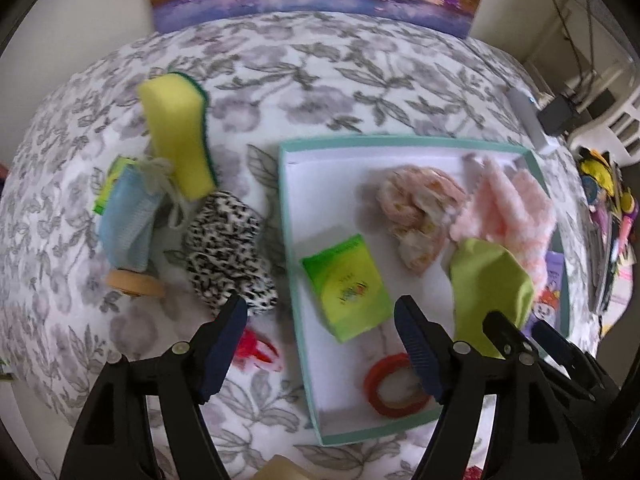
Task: Organize soft objects
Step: 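Open left tool to drop the tape roll while right tool releases the green cloth, then move both tools back from the tray to the pile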
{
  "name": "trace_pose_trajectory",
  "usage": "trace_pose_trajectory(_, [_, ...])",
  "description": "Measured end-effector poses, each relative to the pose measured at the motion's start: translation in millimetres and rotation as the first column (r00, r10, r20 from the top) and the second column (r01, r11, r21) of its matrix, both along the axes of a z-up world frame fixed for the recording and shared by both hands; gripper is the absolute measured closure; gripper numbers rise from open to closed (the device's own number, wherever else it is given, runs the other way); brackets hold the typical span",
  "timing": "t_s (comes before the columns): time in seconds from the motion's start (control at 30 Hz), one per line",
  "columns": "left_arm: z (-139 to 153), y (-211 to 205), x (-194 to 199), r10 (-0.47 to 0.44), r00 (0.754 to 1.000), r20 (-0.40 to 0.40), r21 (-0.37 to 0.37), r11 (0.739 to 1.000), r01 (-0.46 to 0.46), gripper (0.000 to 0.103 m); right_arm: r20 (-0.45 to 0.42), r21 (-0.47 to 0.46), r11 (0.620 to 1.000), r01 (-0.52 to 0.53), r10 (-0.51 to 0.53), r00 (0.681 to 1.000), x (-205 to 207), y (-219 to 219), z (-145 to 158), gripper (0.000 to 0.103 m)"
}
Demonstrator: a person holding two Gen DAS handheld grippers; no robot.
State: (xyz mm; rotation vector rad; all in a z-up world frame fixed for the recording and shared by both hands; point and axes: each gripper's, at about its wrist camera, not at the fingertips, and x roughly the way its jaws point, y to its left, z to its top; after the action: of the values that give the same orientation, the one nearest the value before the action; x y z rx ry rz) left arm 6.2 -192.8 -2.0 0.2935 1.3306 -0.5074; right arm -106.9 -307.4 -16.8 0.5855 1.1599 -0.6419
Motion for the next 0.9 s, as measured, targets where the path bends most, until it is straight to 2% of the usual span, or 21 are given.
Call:
trace_pose_trajectory(0.03, [0.0, 2.3, 1.8, 0.011, 1.0, 0.009, 0.006, 1.0, -0.011, 0.026, 0.0, 0.0, 1.0, -0.004, 0.004, 1.0, 0.8, 0.5, -1.0, 0.023])
trace_pose_trajectory(0.13, [-2.2, 9.6, 7.8, 0.046, 0.999, 0.027, 0.023, 0.999, -0.047, 0.026, -0.009, -0.011, 1.0, -0.018, 0.017, 1.0, 2.7, 2.5, -3.9, 0.001])
trace_pose_trajectory(0.17, [-3.1, 12.0, 9.8, 0.059, 0.998, 0.034, 0.027, 0.998, -0.06, 0.025, -0.012, -0.02, 1.0, -0.024, 0.023, 1.0, 3.3, 3.7, -4.2, 0.0])
trace_pose_trajectory(0.27, [-6.4, 20.6, 16.2, 0.092, 0.995, 0.045, 0.035, 0.995, -0.094, 0.008, -0.019, -0.046, 0.998, -0.032, 0.031, 0.999, 3.8, 5.6, -3.5, 0.0])
trace_pose_trajectory(0.5, [-14.3, 37.3, 31.1, 0.16, 0.986, 0.054, 0.034, 0.986, -0.162, 0.008, -0.027, -0.053, 0.998, -0.027, 0.026, 0.999, 4.9, 6.6, -5.5, 0.0])
trace_pose_trajectory(0.73, [-17.1, 51.8, 42.8, 0.208, 0.978, 0.022, 0.014, 0.978, -0.208, 0.008, -0.037, -0.051, 0.998, -0.042, 0.04, 0.999, 9.1, 8.7, -7.0, 0.0])
trace_pose_trajectory(0.9, [-6.4, 71.9, 54.8, 0.263, 0.964, 0.031, -0.025, 0.965, -0.263, 0.008, -0.026, -0.059, 0.997, -0.051, 0.05, 0.998, 12.4, 14.2, -2.4, 0.0])
